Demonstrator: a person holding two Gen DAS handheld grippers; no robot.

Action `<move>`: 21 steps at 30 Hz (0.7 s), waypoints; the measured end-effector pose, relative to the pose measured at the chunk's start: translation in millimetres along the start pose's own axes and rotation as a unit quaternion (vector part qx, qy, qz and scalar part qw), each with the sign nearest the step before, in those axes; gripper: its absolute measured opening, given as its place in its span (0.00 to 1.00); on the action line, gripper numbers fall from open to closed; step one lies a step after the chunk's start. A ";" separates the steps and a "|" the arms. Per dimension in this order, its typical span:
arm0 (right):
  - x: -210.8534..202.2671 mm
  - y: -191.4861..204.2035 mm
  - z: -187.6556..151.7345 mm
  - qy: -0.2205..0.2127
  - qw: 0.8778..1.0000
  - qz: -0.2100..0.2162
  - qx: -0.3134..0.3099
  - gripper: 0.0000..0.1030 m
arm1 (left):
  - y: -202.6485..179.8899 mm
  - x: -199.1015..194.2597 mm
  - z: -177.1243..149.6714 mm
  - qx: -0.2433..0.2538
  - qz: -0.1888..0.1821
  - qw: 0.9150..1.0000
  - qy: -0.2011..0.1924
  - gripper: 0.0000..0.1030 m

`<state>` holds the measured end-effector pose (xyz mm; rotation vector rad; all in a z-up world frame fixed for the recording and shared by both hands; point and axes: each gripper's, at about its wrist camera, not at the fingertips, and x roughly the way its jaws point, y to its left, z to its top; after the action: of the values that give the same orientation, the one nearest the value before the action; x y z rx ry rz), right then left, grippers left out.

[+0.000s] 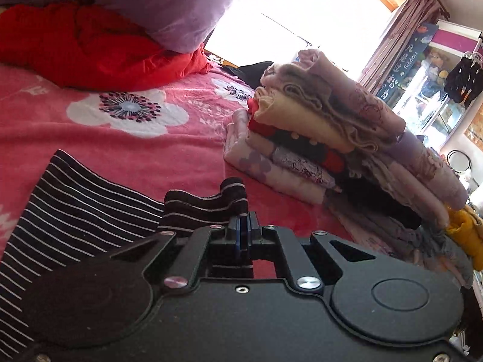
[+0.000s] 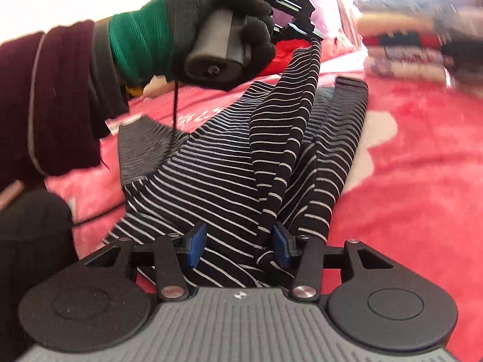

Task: Fold clothes

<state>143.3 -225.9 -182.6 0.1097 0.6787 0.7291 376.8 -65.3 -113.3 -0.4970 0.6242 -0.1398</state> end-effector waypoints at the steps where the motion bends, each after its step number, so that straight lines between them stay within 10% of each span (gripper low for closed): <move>1: -0.9 -3.5 0.1 -0.002 1.000 0.006 0.014 0.46 | -2.3 5.9 -1.4 0.002 0.004 1.000 0.004 0.02; 12: -7.1 -37.0 -2.4 -0.011 0.988 0.051 0.142 0.30 | -16.9 41.2 -10.3 0.025 0.032 0.999 0.021 0.02; 21: -15.9 1.0 -4.8 -0.014 1.000 -0.004 0.014 0.49 | -15.1 39.6 -8.4 0.037 0.036 0.998 0.019 0.02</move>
<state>131.1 -236.1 -177.5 0.1425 0.6630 0.7093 404.2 -92.6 -132.7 -0.4004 0.6714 -0.1033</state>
